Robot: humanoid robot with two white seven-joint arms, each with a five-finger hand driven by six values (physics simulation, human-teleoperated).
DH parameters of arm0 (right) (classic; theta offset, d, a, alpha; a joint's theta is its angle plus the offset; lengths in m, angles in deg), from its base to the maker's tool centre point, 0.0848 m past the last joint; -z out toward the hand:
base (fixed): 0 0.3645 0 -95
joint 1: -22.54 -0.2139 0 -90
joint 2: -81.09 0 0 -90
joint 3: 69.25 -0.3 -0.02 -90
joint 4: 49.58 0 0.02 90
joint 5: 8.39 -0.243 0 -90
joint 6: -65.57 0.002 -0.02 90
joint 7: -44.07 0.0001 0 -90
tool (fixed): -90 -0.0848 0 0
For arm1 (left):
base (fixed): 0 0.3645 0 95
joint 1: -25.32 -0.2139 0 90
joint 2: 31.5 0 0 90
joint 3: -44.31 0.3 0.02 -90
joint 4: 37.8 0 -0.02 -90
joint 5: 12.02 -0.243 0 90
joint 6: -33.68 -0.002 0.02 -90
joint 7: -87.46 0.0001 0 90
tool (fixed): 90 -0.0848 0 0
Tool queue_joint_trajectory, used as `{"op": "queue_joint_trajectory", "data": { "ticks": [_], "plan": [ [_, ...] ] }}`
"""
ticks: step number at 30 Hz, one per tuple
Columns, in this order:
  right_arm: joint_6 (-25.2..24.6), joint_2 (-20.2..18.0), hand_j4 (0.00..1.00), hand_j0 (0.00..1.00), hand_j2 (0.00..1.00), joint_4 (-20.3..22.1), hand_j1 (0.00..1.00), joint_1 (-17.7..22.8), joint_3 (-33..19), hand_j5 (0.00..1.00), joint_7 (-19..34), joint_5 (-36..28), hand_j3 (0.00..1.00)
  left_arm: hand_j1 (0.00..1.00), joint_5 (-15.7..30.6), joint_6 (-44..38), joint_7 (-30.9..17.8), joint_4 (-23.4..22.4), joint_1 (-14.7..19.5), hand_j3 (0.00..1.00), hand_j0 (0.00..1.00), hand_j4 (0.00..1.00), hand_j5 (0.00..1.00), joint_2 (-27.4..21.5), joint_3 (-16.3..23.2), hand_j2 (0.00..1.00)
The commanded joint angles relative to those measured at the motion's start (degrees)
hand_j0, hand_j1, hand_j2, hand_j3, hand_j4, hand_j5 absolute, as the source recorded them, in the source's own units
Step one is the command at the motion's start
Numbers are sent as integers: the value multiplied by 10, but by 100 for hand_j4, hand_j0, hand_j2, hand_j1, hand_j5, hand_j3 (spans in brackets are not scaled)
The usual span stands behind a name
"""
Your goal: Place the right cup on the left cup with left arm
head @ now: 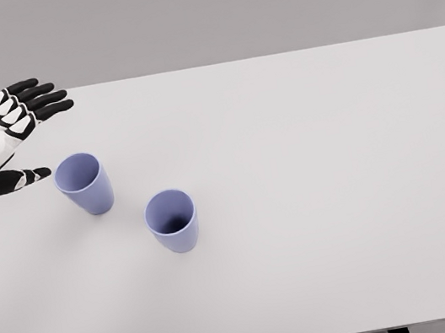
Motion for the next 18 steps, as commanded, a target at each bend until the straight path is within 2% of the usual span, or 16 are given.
{"op": "queue_joint_trajectory", "data": {
  "ticks": [1, 15, 18],
  "plan": [
    [0, 0, 100, 100, 100, 0, 100, 0, 3, 100, 0, 0, 100, 100, 4, 0, 0, 0, 0, 100, 100, 100, 100, -1, 0, 100],
    [-1, 0, 100, 100, 100, -2, 100, 0, 3, 100, 0, 0, 100, 100, -8, 0, 0, 0, 1, 100, 100, 100, 100, -4, -2, 100],
    [-1, 0, 100, 100, 100, -2, 100, 0, 2, 100, 0, 0, 100, 100, -7, 0, 1, 1, 5, 100, 100, 100, 100, -7, 11, 100]
  ]
}}
